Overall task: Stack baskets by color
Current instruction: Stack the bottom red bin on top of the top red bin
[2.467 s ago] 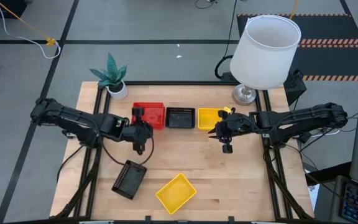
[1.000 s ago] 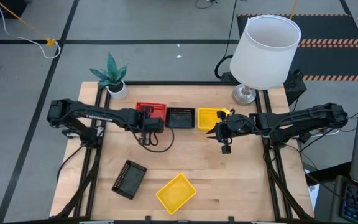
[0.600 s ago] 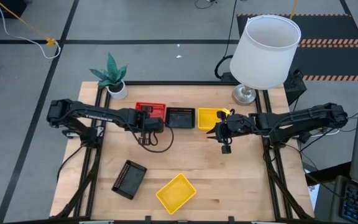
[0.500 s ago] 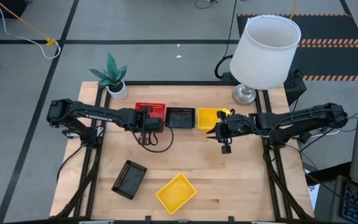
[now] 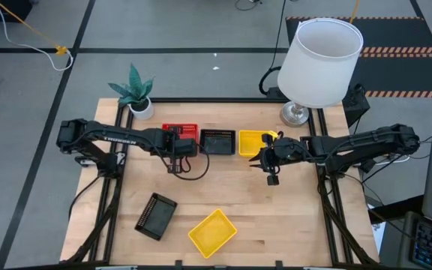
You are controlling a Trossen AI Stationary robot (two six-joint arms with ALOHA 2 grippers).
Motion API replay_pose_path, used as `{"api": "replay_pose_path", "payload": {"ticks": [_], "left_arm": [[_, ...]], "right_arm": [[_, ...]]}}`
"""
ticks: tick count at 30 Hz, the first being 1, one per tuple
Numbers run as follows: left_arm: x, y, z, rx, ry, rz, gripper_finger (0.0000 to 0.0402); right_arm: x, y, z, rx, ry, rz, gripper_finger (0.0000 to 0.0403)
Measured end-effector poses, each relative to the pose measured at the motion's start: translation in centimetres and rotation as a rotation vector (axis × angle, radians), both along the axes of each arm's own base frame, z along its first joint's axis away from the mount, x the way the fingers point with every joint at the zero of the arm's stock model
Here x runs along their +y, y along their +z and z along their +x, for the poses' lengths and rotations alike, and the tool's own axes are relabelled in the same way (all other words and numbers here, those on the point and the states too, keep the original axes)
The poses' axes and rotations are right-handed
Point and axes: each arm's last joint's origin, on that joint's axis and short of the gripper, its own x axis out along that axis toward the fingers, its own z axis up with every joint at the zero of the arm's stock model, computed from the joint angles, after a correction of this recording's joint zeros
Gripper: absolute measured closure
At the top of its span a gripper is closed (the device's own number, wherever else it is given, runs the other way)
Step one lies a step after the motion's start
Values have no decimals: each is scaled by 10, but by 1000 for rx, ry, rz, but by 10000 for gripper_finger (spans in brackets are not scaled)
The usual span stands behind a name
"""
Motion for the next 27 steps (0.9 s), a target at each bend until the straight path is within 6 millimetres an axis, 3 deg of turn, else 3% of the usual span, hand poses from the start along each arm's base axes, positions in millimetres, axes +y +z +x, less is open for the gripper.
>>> {"api": "replay_pose_path", "payload": {"ticks": [5,11,19,27], "left_arm": [[0,0,0,0,-1,0,395],[0,-7,-3,16,-11,2,376],[0,-14,-6,39,-29,6,395],[0,-14,-4,19,-27,8,347]], "right_arm": [[0,0,0,0,0,0,330],[0,0,0,0,0,0,330],[0,0,0,0,1,-1,330],[0,0,0,0,1,-1,330]]}}
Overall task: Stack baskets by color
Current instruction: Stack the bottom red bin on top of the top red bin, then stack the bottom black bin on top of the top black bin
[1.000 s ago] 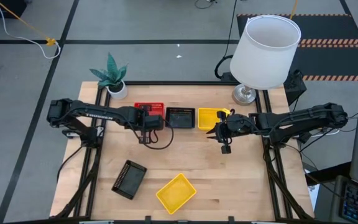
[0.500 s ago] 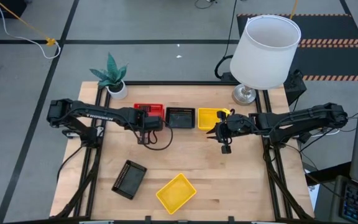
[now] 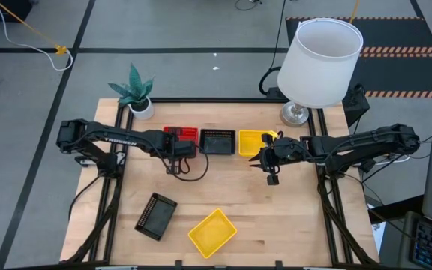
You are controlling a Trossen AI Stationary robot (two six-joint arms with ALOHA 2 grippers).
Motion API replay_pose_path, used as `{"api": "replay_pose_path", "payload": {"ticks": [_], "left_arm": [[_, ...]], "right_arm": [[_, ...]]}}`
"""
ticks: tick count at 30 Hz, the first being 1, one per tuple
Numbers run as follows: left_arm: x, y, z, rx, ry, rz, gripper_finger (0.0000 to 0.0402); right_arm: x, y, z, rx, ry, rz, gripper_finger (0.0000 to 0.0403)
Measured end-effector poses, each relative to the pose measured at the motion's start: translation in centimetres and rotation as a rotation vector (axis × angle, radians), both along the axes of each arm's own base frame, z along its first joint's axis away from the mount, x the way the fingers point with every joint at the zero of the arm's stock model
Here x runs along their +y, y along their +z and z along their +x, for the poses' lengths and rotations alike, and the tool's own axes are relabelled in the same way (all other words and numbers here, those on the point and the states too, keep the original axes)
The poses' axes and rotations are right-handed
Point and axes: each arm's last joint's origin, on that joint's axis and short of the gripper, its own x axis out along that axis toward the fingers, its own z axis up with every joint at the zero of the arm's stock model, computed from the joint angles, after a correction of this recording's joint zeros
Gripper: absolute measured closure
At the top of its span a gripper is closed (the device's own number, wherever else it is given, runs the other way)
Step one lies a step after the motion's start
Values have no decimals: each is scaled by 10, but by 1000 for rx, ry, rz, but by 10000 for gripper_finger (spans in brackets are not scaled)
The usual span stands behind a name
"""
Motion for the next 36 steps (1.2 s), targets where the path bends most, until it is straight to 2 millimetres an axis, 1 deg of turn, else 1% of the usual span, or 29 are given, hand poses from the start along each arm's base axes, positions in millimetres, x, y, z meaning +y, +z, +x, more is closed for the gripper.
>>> {"api": "replay_pose_path", "payload": {"ticks": [12,19,25,30,36], "left_arm": [[0,1,4,-55,20,7,335],[1,1,4,-71,70,22,289],[-1,1,4,-75,76,19,254],[-6,2,4,-76,76,14,250],[-14,14,9,-102,63,1,250]], "right_arm": [[0,0,0,0,0,0,330],[0,0,0,0,0,1,330],[0,0,0,0,0,1,330],[0,0,0,0,0,1,330],[0,0,0,0,-13,19,330]]}}
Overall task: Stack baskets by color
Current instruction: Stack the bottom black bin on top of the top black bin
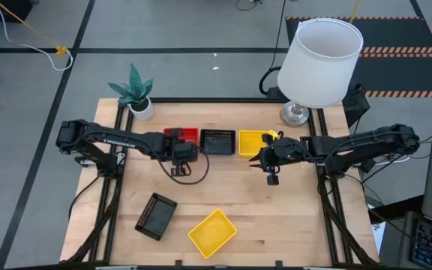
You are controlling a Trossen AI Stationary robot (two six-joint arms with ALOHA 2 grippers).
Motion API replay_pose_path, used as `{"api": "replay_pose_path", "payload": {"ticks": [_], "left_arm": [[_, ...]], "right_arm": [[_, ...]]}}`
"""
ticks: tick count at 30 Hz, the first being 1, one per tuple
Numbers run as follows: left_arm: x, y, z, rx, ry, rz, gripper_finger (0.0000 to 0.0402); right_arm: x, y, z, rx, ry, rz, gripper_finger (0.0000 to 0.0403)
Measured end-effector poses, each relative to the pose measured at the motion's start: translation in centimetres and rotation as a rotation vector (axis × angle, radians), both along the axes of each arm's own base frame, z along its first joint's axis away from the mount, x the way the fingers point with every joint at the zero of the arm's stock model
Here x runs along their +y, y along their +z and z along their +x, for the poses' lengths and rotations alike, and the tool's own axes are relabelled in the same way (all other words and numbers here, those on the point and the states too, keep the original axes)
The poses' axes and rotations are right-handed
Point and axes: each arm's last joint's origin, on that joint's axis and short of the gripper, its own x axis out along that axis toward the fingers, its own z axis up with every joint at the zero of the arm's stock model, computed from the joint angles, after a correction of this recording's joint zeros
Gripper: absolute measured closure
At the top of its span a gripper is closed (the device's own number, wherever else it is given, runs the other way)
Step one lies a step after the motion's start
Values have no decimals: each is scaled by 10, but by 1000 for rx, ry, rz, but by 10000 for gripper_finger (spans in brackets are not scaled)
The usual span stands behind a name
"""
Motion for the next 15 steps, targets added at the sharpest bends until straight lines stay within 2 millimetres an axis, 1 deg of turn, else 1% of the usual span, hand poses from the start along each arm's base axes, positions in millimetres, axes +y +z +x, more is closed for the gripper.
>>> {"api": "replay_pose_path", "payload": {"ticks": [4,10,12,15], "left_arm": [[-7,10,4,-27,-12,-17,250],[-20,18,1,-6,10,-59,250],[-29,19,-4,18,0,-83,250],[-48,20,-10,28,-16,-117,250]], "right_arm": [[0,0,0,0,-3,4,330],[0,0,0,0,-14,20,330],[0,0,0,0,-17,25,330],[0,0,0,7,-15,26,330]]}}
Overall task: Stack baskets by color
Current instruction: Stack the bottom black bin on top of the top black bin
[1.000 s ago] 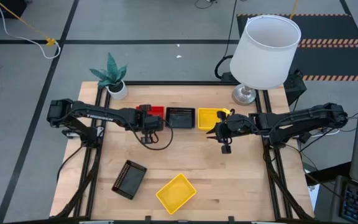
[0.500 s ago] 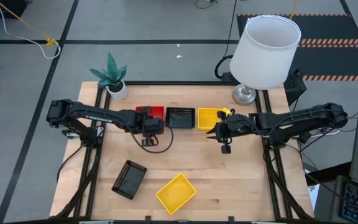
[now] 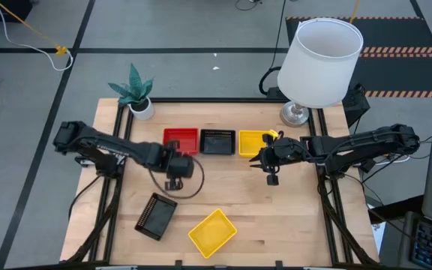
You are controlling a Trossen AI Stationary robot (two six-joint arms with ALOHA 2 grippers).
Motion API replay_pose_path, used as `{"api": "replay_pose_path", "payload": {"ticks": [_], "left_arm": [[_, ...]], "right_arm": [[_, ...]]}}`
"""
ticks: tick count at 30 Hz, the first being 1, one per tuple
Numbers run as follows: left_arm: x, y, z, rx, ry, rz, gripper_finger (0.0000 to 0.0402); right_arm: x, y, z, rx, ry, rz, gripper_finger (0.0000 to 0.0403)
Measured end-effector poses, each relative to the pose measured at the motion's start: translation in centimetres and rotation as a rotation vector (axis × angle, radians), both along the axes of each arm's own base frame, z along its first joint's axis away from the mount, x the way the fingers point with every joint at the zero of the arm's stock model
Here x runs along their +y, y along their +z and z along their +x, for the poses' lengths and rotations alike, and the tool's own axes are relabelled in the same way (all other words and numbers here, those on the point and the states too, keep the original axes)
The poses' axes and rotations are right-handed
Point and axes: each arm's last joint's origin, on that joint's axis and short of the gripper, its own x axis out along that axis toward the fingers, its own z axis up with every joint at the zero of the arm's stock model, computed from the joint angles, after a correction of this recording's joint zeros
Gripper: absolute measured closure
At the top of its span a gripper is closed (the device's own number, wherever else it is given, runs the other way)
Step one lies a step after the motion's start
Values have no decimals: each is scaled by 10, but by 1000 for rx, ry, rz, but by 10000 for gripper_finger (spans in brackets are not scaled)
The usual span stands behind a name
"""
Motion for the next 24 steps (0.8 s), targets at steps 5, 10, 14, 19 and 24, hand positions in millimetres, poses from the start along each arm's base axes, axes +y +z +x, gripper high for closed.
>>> {"api": "replay_pose_path", "payload": {"ticks": [5,10,14,19,24], "left_arm": [[-43,3,-16,9,-59,-68,250],[-90,2,-36,31,-257,-81,250],[-120,1,-57,98,-505,-107,250],[-139,0,-87,229,-770,-44,250],[-147,0,-104,319,-922,1,250]], "right_arm": [[0,0,0,1,-12,16,330],[2,0,0,1,-24,45,330],[6,0,0,-4,-6,43,330],[6,1,0,-13,6,33,330],[6,1,0,-13,9,29,330]]}}
